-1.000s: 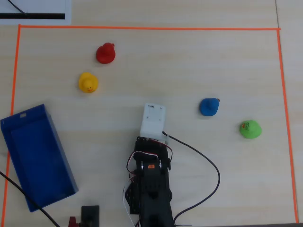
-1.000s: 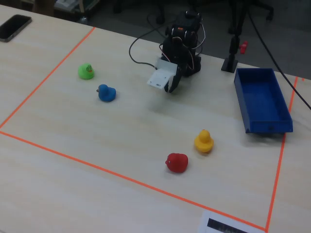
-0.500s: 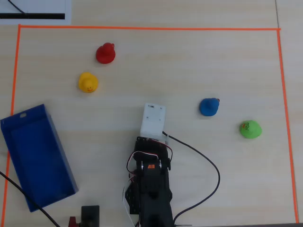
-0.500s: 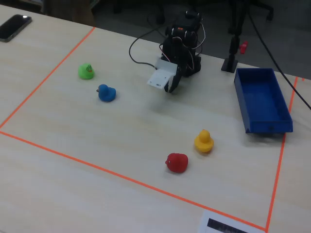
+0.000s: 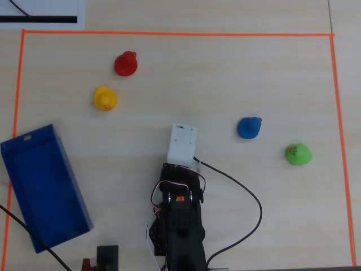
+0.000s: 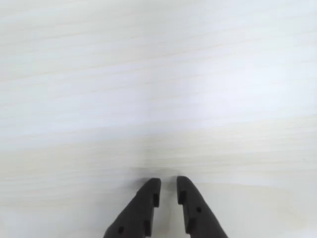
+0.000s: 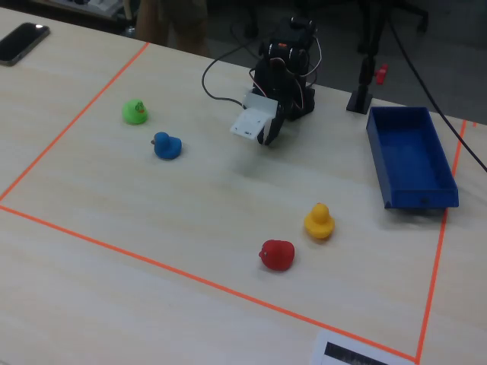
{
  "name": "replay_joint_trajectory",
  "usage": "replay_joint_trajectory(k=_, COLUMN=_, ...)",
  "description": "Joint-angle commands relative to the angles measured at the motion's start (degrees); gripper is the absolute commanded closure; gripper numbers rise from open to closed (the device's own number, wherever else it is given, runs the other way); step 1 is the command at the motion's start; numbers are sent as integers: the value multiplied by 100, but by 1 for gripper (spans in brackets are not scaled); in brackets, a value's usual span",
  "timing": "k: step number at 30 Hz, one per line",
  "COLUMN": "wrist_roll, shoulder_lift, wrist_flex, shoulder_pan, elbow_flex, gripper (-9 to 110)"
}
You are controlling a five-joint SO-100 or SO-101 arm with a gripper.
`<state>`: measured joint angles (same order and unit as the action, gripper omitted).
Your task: Grasp green duck and put it into box.
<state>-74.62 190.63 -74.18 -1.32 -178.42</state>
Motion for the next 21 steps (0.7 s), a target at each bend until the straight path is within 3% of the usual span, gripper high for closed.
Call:
replay_joint_trajectory(k=1, wrist_roll=0, shoulder_lift=-88, wrist_flex=-97, shoulder_pan=44, elbow_flex=18, gripper=100)
replay_joint_trajectory(k=10, wrist_roll=-26, shoulder_lift=-88, wrist_flex=-88, shoulder_pan=0, elbow_flex=18, gripper=101)
replay_joint_trajectory(k=14, wrist_roll=-633, shoulder_lift=-422, wrist_flex=325, shoulder_pan=-431, elbow_flex=123, gripper=98)
replay_joint_trajectory(k=21, wrist_roll=-589, shoulder_lift=-4228, wrist_flex=896, shoulder_pan=-2373, elbow_flex=3999, gripper=84)
